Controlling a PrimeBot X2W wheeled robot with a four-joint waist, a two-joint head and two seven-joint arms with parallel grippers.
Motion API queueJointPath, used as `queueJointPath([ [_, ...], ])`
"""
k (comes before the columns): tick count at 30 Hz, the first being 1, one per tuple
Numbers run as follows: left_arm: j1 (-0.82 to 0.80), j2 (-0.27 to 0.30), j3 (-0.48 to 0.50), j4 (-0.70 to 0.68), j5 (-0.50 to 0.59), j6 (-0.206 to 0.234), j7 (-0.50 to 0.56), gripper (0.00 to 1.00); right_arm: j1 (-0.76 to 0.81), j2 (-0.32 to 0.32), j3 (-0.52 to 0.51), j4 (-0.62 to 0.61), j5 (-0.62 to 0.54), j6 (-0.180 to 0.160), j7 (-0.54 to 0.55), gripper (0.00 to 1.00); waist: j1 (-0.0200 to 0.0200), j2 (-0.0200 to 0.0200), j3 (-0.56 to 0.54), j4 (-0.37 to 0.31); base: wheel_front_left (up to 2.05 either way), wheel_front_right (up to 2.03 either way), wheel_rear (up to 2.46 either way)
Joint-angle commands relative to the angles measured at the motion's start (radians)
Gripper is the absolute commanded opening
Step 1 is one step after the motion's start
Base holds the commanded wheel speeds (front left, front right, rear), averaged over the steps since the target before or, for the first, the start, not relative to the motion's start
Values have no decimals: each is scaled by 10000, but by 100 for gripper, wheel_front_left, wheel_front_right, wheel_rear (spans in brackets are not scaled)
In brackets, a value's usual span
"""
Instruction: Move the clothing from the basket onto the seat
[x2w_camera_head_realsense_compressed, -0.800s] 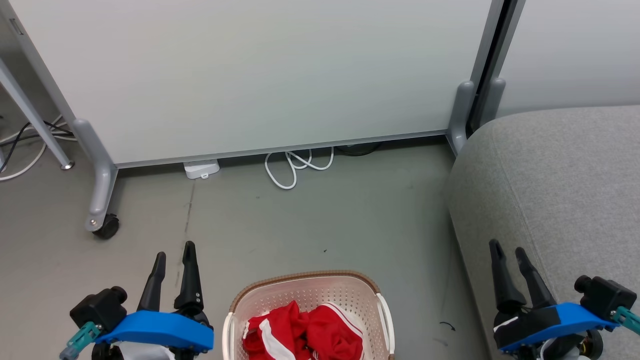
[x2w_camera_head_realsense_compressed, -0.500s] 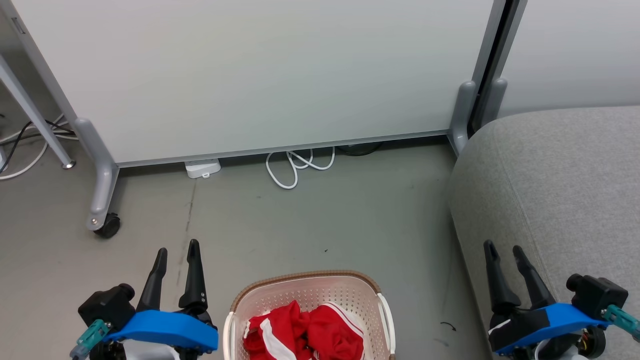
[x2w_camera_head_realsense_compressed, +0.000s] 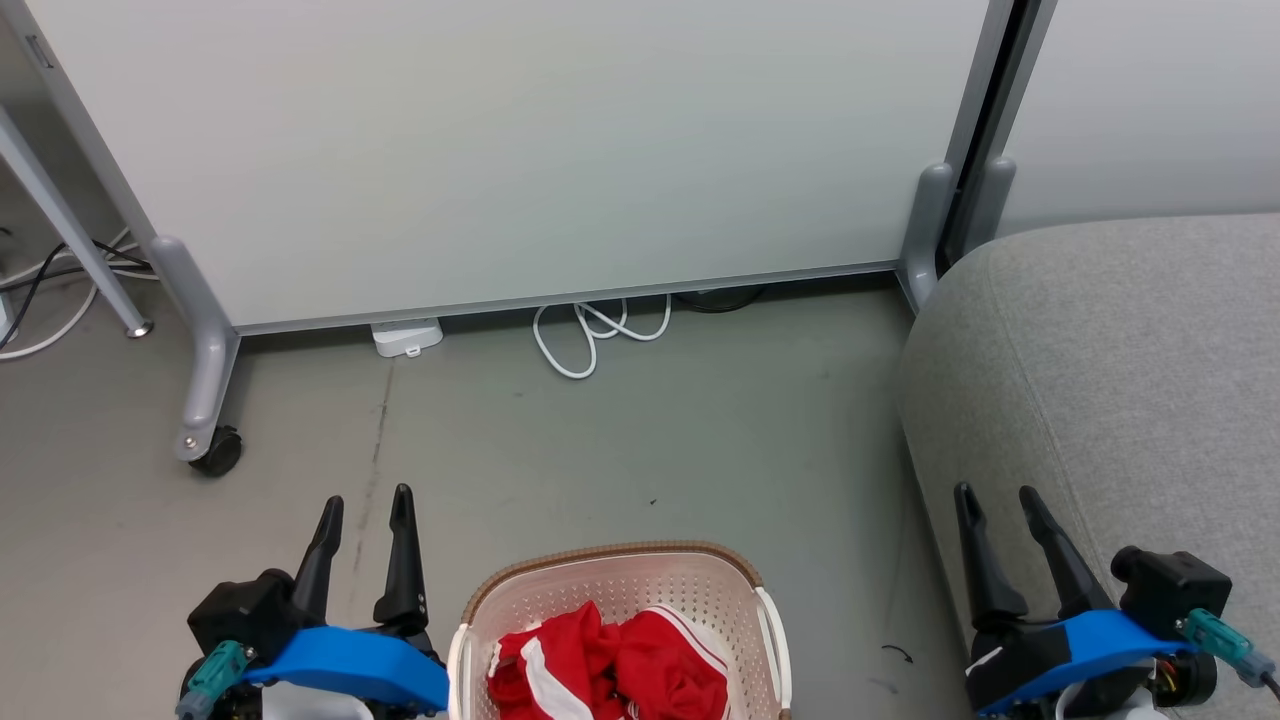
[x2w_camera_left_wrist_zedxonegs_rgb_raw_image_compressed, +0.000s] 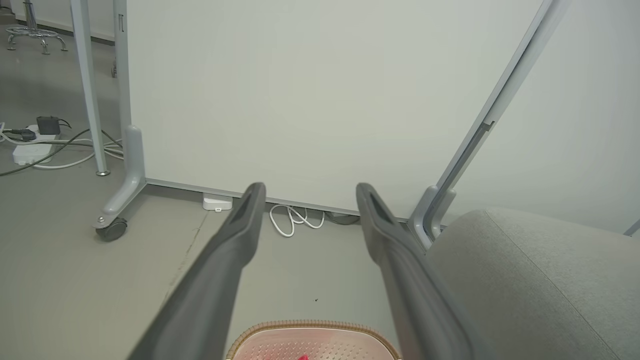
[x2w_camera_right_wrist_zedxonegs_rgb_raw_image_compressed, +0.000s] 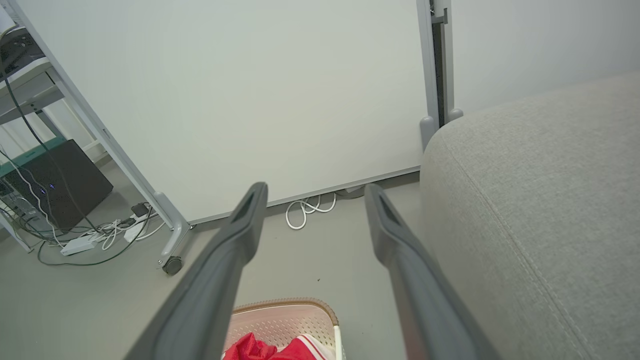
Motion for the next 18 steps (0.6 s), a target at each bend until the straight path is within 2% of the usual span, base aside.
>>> queueJointPath([
  [1, -176, 49, -13, 21, 235, 14, -92, 100, -184, -75, 29, -82, -294, 19, -113, 100, -1, 0, -1, 4, 0, 0, 0],
  [18, -290, -27, -52, 512, 1112, -105, -458, 100, -148, -88, 107, 8, -1630, 22, -419, 100, -1, 0, -26, 74, 0, 0, 0],
])
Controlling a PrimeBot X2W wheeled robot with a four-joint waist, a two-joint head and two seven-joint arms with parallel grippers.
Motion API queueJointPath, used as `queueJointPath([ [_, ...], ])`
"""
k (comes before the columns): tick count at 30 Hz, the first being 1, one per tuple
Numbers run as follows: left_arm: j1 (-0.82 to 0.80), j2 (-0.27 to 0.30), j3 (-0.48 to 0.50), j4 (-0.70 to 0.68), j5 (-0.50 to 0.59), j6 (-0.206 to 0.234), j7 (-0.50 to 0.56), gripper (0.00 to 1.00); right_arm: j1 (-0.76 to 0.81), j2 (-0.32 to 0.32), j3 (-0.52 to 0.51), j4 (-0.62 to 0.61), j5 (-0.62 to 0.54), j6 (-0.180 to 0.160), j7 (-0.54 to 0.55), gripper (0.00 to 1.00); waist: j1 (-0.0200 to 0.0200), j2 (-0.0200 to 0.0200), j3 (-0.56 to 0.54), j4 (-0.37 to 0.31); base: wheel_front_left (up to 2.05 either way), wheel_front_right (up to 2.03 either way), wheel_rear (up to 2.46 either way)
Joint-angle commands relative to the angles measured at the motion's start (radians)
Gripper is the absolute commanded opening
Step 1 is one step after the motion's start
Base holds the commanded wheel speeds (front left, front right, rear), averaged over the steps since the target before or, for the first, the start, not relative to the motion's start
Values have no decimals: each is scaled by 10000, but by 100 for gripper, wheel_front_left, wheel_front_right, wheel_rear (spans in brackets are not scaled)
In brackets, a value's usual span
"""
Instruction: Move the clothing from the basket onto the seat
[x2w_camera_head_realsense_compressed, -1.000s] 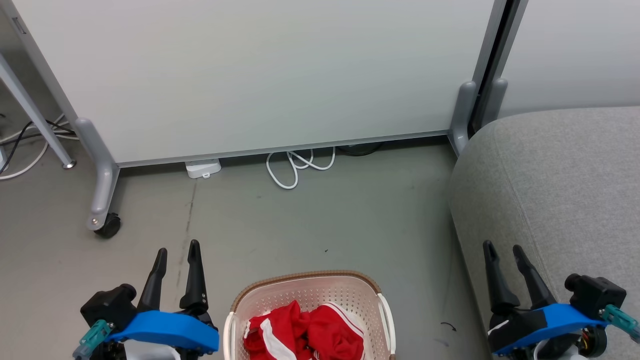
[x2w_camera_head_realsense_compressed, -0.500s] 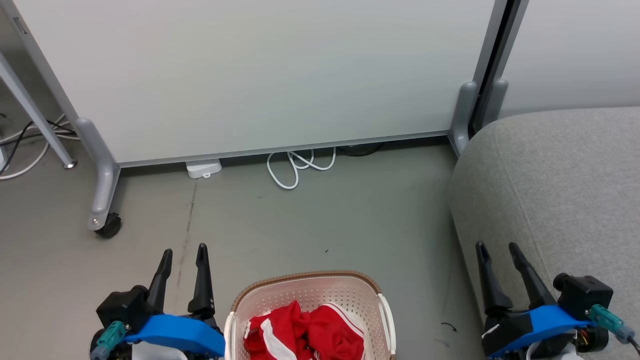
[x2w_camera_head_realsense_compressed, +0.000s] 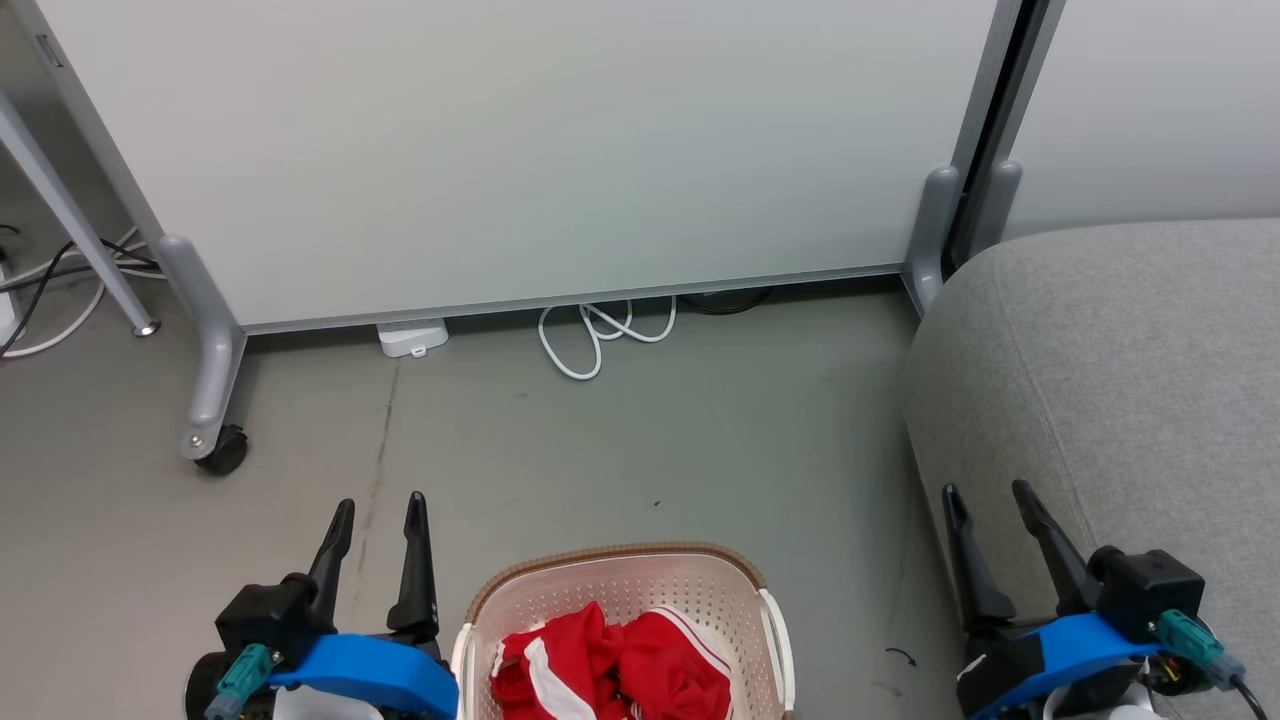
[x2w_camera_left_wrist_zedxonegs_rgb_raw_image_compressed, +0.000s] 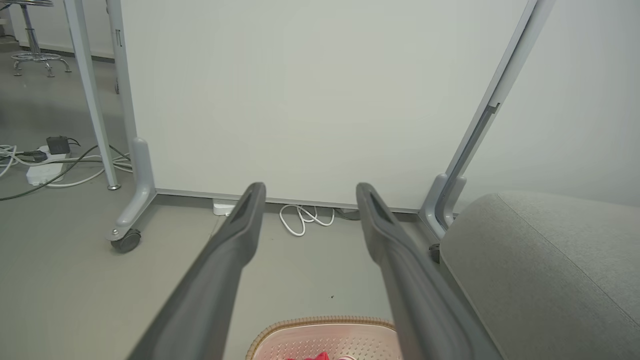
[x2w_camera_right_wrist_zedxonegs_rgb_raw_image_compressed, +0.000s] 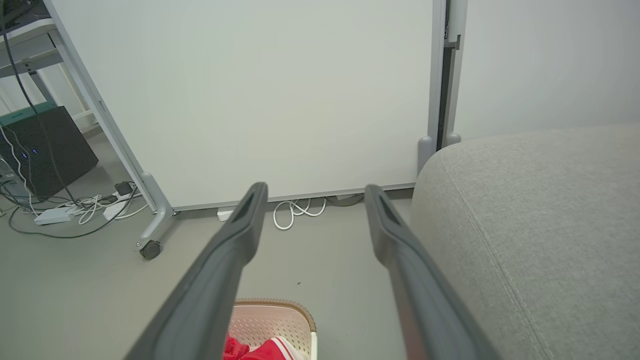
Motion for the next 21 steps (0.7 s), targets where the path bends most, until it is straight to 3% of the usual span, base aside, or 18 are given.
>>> queueJointPath([
  [1, -178, 23, 15, -4, 228, -6, -96, 100, -115, -74, 30, -9, -280, 20, -104, 100, 1, 0, -2, 0, 0, 0, 0],
  [21, -78, -33, 13, 8, 1414, 37, -437, 100, -136, -84, 151, -53, -1578, 23, -477, 100, 1, 0, 31, -28, 0, 0, 0],
])
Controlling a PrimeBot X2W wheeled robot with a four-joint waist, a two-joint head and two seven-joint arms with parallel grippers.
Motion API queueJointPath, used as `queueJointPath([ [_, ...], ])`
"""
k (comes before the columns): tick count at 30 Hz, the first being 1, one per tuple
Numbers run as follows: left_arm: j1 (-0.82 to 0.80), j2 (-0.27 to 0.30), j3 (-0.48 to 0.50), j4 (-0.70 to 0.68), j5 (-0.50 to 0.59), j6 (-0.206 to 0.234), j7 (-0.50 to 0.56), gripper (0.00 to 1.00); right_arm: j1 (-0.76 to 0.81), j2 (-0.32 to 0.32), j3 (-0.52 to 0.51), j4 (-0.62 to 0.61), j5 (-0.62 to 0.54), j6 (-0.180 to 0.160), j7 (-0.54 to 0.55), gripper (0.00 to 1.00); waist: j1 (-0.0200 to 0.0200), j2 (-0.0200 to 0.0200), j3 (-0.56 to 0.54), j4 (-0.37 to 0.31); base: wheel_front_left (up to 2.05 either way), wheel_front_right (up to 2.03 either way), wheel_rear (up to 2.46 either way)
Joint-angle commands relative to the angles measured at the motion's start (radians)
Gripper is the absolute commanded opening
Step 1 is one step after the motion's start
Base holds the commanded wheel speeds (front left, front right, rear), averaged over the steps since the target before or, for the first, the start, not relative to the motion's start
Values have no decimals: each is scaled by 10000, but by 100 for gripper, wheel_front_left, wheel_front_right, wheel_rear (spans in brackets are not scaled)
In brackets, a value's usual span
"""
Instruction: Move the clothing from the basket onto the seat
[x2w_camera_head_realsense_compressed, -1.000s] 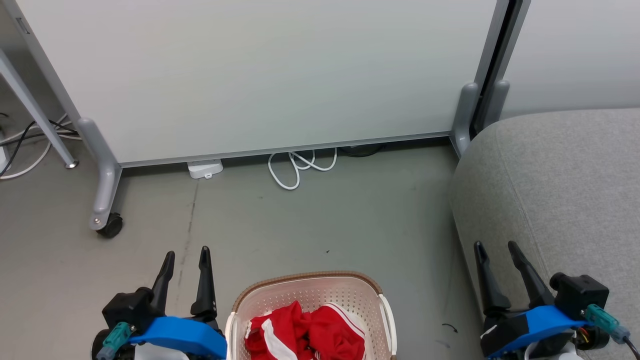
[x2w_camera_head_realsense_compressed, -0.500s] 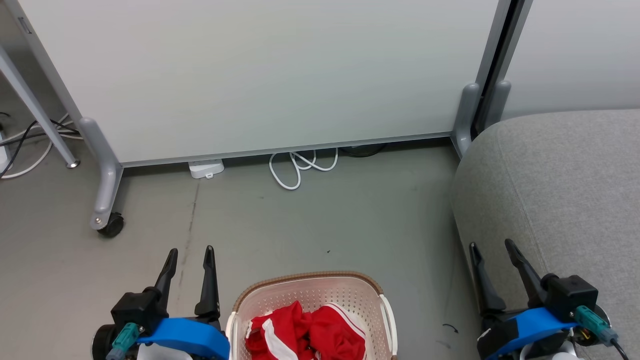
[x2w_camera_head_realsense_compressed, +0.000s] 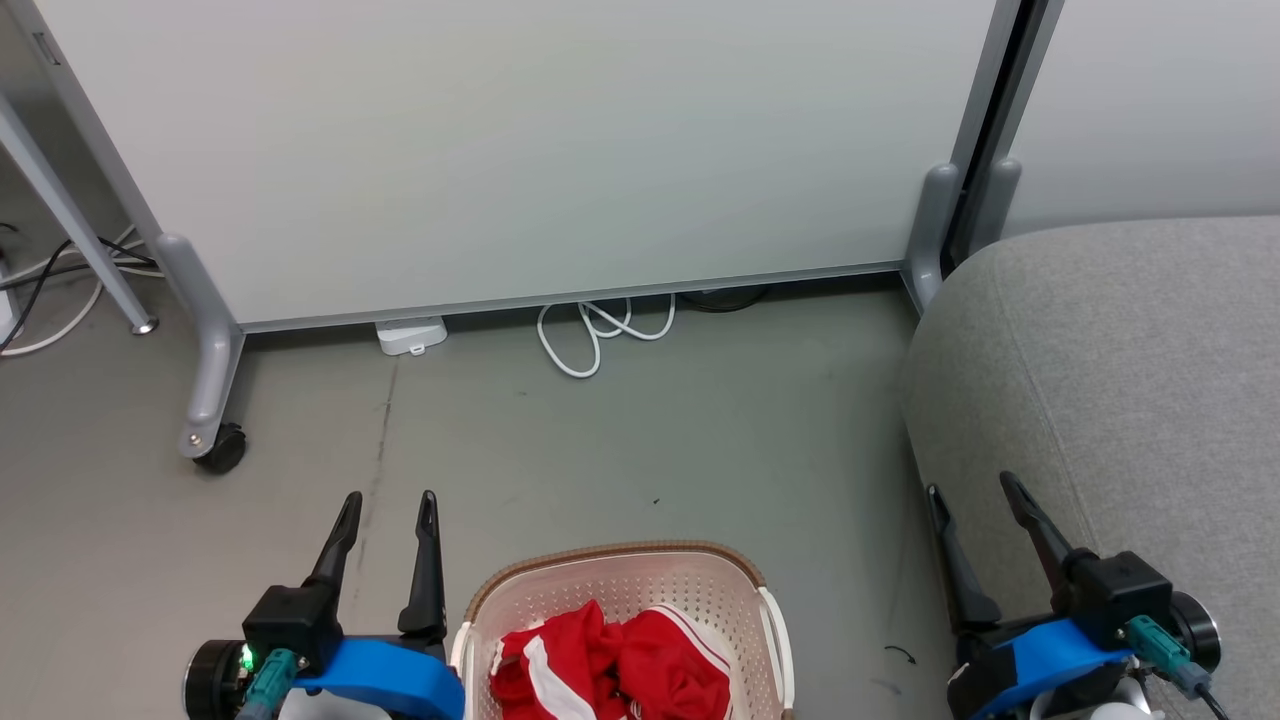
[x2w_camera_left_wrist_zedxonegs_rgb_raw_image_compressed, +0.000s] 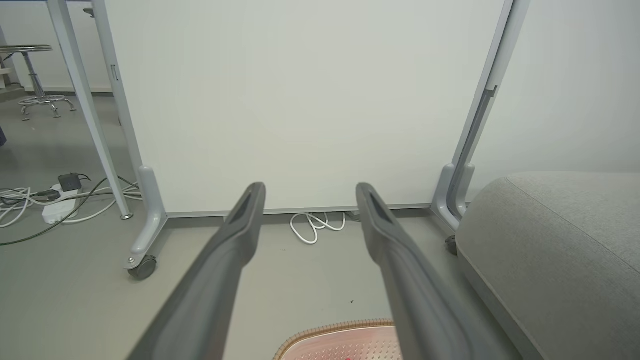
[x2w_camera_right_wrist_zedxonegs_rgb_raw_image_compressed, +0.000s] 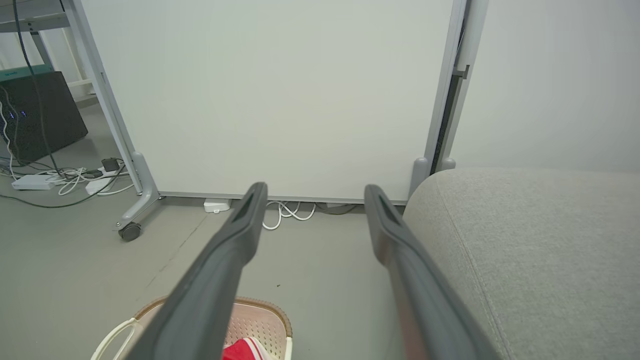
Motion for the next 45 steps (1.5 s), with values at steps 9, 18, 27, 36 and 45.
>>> queueJointPath([
  [9, -123, -15, 6, 31, 122, 29, -77, 100, -116, -66, -21, 3, -54, 16, -107, 100, 0, 0, 46, 6, 0, 0, 0],
  [18, -133, -31, 43, 109, 93, 18, -77, 100, -220, -65, 54, -23, -13, 16, -126, 100, 0, 0, 169, -91, 0, 0, 0],
  [27, -385, 62, 117, 698, 85, 2, -68, 100, -598, -60, 417, -200, 122, 14, -182, 100, 0, 0, 1051, -967, 0, 0, 0],
  [36, -1412, 320, 84, 2339, 147, -66, -68, 100, -1418, -53, 1011, -546, 347, 14, -299, 100, 0, 0, 2899, -2058, 0, 0, 0],
  [45, -2883, 733, -148, 4227, 297, -83, 178, 100, -2236, -48, 1415, -813, 727, 14, -413, 100, 0, 0, 4868, -2948, 0, 0, 0],
])
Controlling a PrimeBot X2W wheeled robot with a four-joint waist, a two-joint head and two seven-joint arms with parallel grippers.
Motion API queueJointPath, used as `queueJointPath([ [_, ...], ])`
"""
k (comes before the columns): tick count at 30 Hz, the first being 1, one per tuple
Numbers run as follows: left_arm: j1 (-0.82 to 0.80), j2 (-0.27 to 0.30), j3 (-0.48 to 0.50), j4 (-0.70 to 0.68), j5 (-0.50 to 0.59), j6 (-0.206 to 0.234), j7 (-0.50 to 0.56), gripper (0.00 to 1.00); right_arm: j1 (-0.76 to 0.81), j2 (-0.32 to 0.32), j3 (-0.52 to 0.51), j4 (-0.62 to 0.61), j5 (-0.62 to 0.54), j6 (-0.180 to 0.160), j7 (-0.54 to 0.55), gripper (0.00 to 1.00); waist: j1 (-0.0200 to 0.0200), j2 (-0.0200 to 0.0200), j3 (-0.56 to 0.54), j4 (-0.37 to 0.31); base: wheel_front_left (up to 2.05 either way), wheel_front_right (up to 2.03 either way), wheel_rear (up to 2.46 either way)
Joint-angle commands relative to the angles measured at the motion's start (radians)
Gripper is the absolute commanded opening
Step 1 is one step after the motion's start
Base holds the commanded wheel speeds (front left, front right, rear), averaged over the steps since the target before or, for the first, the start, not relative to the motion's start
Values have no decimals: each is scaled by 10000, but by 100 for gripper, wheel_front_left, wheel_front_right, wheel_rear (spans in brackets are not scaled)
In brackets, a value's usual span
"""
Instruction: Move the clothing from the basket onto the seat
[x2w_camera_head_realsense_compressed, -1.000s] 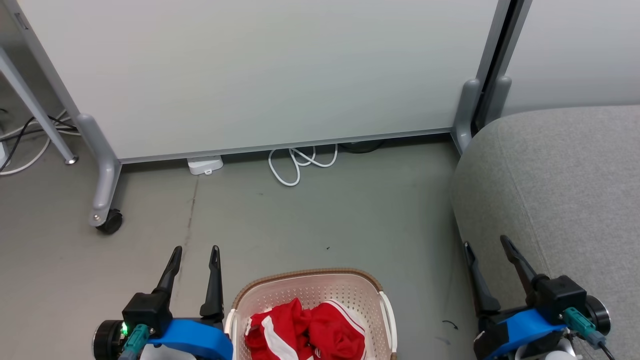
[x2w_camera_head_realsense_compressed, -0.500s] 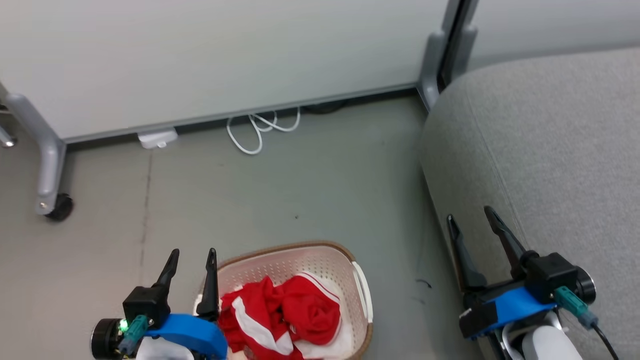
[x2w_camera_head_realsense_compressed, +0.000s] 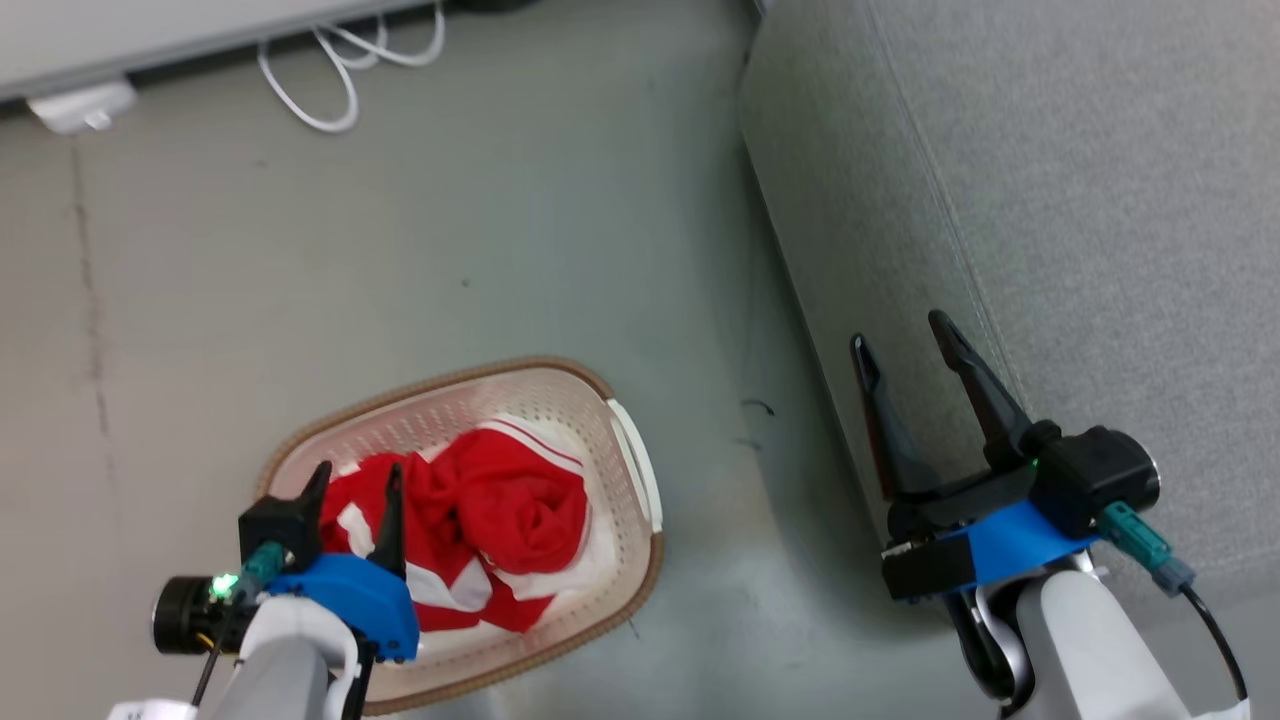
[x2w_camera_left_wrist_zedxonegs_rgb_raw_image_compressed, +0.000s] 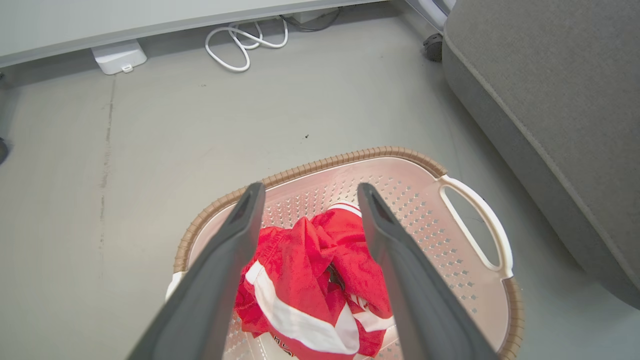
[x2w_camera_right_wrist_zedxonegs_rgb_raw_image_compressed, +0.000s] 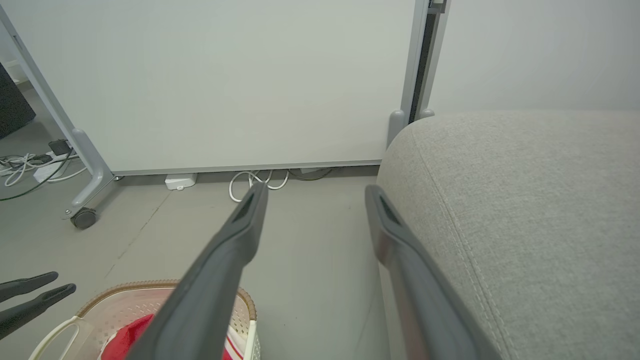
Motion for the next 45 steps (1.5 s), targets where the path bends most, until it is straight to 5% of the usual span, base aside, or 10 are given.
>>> queueJointPath([
  [1, -455, 147, -56, 229, 95, -10, 68, 100, -318, -21, 51, -93, 136, 4, -71, 100, -2, 0, 1064, -655, 0, 0, 0],
  [11, -1788, 617, -98, 1874, 224, 402, 501, 100, -736, -18, 312, -627, 722, 4, -72, 100, -2, 0, 2592, -1298, 0, 0, 0],
  [21, -2723, 1145, -34, 2678, 371, 1466, 591, 100, -921, -18, 457, -954, 1064, 4, -74, 100, -2, 0, 3604, -1560, 0, 0, 0],
  [31, -3369, 1189, 142, 3458, 17, 1648, 1449, 100, -1121, -18, 688, -991, 1324, 4, -75, 100, -2, 0, 4078, -1633, 0, 0, 0],
  [32, -3422, 1165, 146, 3526, -26, 1613, 1560, 60, -1137, -18, 700, -991, 1331, 4, -75, 100, -2, 0, 4101, -1634, 0, 0, 0],
  [33, -3482, 1159, 127, 3583, -46, 1596, 1632, 2, -1145, -18, 721, -989, 1350, 4, -75, 100, -2, 0, 4117, -1632, 0, 0, 0],
  [45, -3750, 1035, -92, 4012, -242, 1324, 1868, 0, -1221, -18, 761, -931, 1426, 4, -75, 100, -2, 0, 4029, -1610, 0, 0, 0],
])
